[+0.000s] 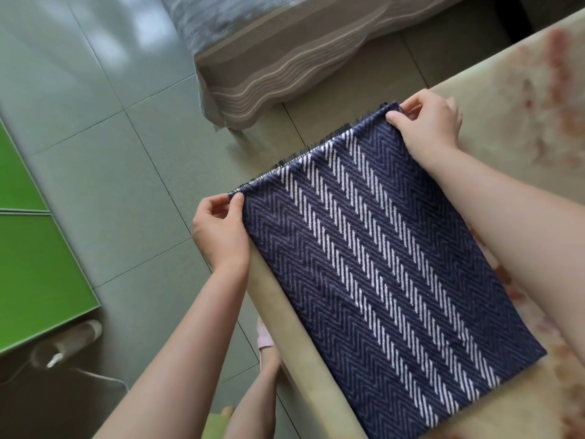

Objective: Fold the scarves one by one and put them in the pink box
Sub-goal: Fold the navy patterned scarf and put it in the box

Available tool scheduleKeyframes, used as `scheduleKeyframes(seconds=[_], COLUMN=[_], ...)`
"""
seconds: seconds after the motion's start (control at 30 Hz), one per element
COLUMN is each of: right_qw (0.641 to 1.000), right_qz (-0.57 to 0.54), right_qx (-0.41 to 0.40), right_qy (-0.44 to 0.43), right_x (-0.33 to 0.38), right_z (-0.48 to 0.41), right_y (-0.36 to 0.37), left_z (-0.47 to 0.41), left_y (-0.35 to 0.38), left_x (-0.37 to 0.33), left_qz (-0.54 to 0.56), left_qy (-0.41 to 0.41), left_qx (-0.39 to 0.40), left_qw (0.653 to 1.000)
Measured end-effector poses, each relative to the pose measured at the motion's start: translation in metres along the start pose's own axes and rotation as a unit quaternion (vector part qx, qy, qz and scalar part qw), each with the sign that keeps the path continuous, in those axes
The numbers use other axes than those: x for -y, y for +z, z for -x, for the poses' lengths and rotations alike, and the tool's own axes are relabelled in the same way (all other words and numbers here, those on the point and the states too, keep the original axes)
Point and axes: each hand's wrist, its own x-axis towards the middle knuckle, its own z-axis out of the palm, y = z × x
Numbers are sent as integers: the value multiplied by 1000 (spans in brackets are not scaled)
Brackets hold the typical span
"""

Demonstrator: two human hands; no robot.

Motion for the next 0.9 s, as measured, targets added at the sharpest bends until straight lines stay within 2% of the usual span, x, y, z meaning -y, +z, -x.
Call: scheduleKeyframes(seconds=[0.13,0.2,0.27,0.33,0.4,0.47,0.5,0.67,0.77,0.83,0.9], right_qw=[997,994,988,982,976,967,963,956,966,978,982], right_qz=[-7,-49,-87,-46,31,86,102,104,80,71,85], right_qx=[-66,-72,-10,46,85,117,130,170,148,130,123], right_qy=[-30,-74,-128,-177,-200,-211,-214,-218,-196,-145,-111], right_x=[1,-6,-19,-34,-47,-55,-58,-67,-84,-109,-141], right_z=[17,28,45,65,82,92,95,105,120,138,162], right_y=[-9,-14,-16,-14,-11,-9,-8,-13,-24,-33,-40], left_z=[7,24,52,79,95,95,92,94,117,141,170], left_y=[-4,-7,-7,-3,3,6,6,7,2,-1,-6], left_x=[-3,-5,0,16,42,63,68,65,62,70,87], left_qz=[5,18,-2,-78,-218,-338,-371,-402,-362,-353,-357], left_qy=[18,77,183,301,386,431,430,388,352,380,420], left_qx=[-40,8,114,222,288,267,252,230,210,214,238], left_qw=[999,997,977,924,849,793,784,797,837,828,800])
